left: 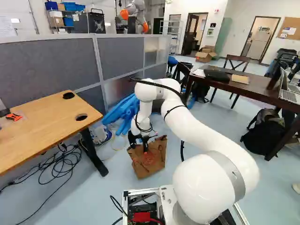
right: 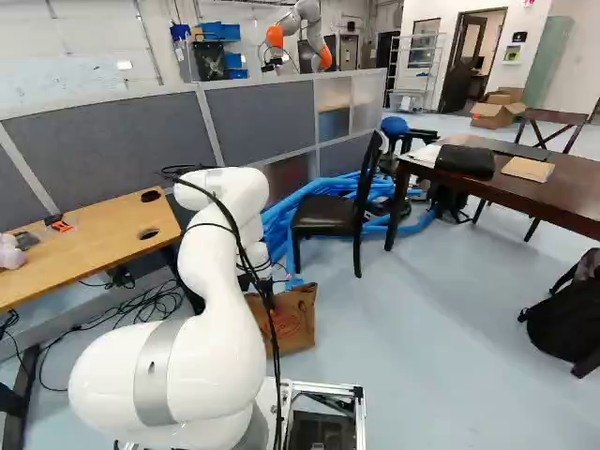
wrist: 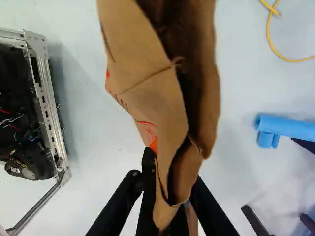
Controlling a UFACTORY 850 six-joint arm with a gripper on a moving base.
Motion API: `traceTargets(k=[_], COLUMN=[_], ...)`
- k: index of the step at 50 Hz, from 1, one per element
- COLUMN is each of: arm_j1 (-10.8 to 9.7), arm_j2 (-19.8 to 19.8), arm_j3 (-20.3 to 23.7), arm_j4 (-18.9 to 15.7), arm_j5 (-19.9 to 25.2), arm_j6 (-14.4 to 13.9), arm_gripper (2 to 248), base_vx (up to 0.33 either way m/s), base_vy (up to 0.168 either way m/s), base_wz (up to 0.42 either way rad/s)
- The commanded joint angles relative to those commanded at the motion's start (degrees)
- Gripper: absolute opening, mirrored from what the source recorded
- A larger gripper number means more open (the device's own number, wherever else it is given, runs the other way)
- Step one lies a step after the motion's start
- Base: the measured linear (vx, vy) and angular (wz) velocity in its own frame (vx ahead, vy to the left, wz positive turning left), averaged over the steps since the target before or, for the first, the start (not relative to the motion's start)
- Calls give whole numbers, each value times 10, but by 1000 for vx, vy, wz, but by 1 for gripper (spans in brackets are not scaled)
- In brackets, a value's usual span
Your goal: Pick up the bag on the ground and place it on the table
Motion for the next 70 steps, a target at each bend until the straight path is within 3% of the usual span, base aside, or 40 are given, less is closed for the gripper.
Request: traceTargets(k=[34, 70], arm_j1=[5, 12], arm_j2=[79, 172], arm_j3=[80, 191], arm_j4=[35, 103], arm_j5=[0, 0], arm_j6=[0, 0], arm_gripper=[26, 26], base_vx=[0, 0], base_vy=[0, 0], base_wz=[0, 0])
